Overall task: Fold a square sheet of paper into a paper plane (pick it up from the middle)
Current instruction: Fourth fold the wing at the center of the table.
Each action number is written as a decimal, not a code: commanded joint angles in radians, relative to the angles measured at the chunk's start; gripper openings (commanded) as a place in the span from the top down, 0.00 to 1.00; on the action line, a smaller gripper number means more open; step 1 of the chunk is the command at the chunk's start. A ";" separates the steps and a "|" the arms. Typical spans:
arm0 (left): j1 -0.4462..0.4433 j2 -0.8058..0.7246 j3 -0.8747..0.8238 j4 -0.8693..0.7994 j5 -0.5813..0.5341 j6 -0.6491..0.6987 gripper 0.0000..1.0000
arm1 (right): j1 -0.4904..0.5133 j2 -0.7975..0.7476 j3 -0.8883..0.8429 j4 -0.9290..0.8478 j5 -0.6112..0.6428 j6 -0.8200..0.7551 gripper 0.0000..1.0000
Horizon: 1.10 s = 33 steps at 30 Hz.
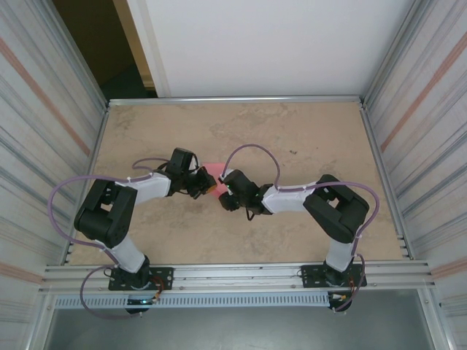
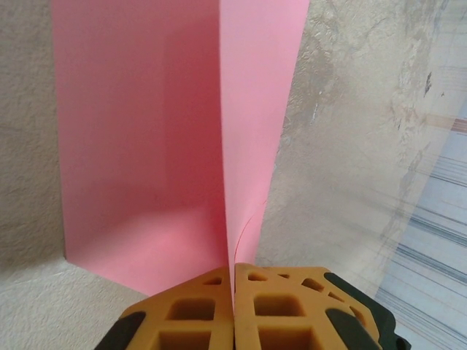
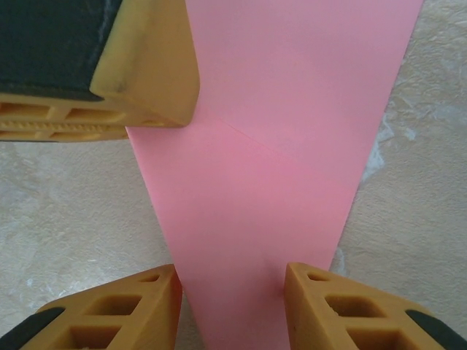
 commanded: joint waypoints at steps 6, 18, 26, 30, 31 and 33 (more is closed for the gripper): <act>-0.006 0.000 0.026 -0.024 0.006 -0.008 0.91 | 0.011 0.017 0.015 0.012 0.080 -0.015 0.66; -0.002 -0.029 0.050 -0.068 0.004 0.022 0.83 | 0.005 0.014 -0.012 0.036 0.021 -0.018 0.80; 0.063 -0.095 0.051 -0.108 -0.001 0.057 0.66 | -0.023 -0.001 -0.011 0.025 -0.081 0.000 0.90; 0.104 -0.161 0.010 -0.087 -0.013 0.065 0.55 | -0.034 -0.008 -0.015 0.022 -0.120 0.010 0.90; 0.111 -0.175 -0.008 -0.067 -0.013 0.066 0.53 | -0.036 -0.012 -0.018 0.021 -0.129 0.015 0.90; 0.113 -0.192 -0.046 -0.024 -0.012 0.063 0.52 | -0.045 -0.012 -0.019 0.022 -0.151 0.025 0.90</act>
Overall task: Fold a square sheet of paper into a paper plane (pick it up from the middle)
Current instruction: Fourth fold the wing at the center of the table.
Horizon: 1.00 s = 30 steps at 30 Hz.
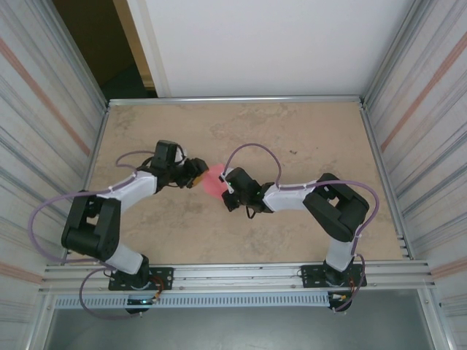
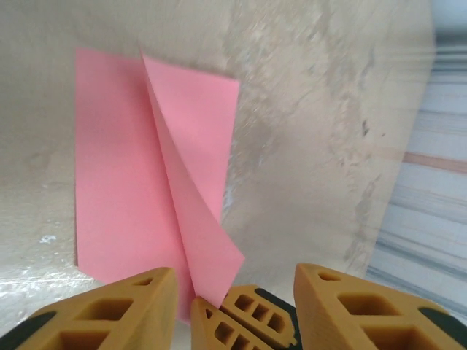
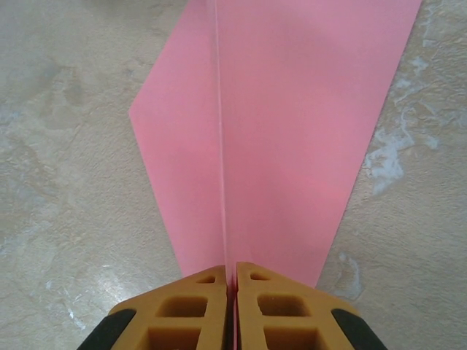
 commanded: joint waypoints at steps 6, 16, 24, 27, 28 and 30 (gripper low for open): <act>-0.007 -0.003 -0.189 0.271 0.058 -0.032 0.51 | -0.041 -0.018 -0.013 -0.002 -0.142 0.062 0.92; -0.060 0.007 -0.277 0.427 0.029 -0.013 0.45 | -0.101 -0.007 -0.021 0.035 -0.326 0.157 0.92; -0.073 0.053 -0.288 0.486 0.059 -0.014 0.44 | -0.135 -0.002 -0.043 0.075 -0.429 0.230 0.93; -0.080 0.067 -0.289 0.492 0.063 -0.011 0.45 | -0.144 -0.001 -0.051 0.083 -0.448 0.244 0.93; -0.082 0.070 -0.290 0.493 0.064 -0.011 0.45 | -0.145 0.001 -0.051 0.083 -0.450 0.247 0.93; -0.086 0.079 -0.290 0.501 0.069 -0.012 0.46 | -0.148 0.008 -0.056 0.085 -0.458 0.252 0.92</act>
